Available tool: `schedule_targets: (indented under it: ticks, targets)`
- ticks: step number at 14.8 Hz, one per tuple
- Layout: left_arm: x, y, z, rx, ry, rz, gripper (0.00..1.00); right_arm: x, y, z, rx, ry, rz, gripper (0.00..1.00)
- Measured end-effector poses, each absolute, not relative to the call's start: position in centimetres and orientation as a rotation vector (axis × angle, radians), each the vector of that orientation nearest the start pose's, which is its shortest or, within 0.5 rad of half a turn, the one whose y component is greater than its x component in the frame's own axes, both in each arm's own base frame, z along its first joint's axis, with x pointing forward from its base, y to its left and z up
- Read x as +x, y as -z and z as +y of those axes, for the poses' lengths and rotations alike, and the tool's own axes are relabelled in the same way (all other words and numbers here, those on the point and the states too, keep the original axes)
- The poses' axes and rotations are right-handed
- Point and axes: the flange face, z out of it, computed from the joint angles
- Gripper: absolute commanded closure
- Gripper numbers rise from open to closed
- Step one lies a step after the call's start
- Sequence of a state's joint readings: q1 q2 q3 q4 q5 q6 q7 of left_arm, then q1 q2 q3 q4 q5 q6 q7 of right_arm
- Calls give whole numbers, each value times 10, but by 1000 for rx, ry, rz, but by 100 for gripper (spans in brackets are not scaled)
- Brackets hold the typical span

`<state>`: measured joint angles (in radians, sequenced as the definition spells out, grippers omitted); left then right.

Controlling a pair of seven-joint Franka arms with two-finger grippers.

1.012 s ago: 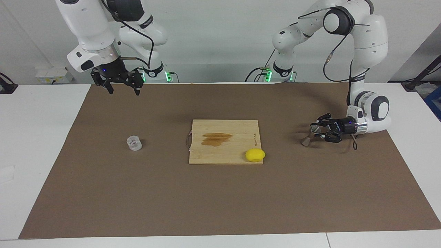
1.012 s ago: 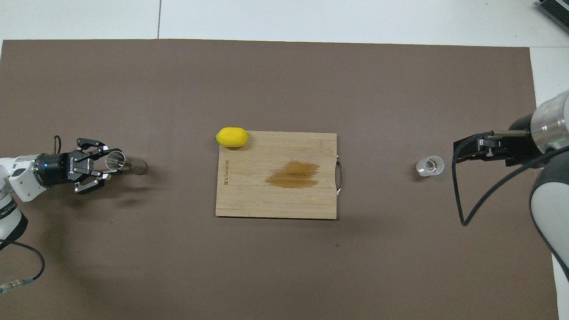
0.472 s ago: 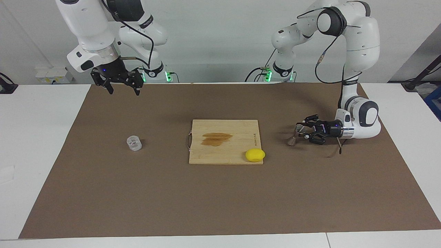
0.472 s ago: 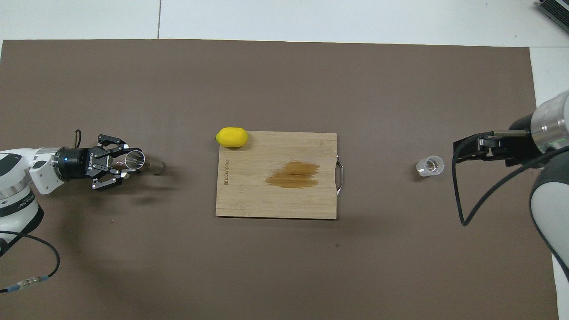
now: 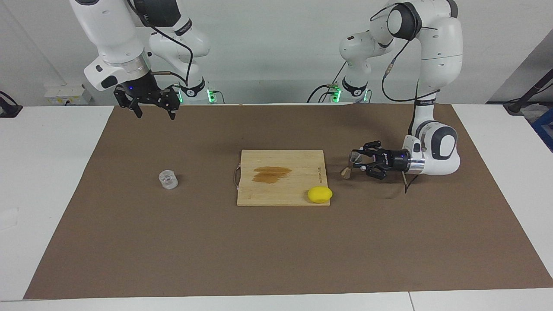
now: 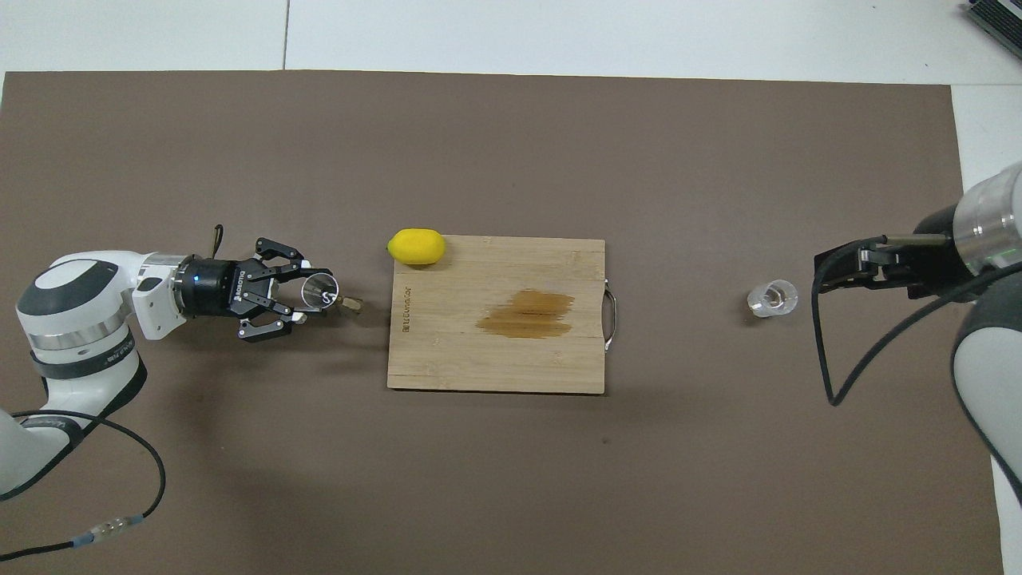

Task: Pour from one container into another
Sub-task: 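Lift the metal cup with the left gripper onto the cutting board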

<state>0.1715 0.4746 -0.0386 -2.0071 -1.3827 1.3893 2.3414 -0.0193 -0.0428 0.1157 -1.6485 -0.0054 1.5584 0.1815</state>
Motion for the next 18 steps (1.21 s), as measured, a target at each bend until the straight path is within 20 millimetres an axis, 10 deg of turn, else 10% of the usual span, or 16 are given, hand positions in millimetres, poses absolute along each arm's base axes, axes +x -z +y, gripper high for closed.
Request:
schedule_targets:
  ticks: [18]
  targets:
    - [508, -266, -253, 1235, -1141, -1037, 75, 536, -610, 53, -3155, -72, 135, 0]
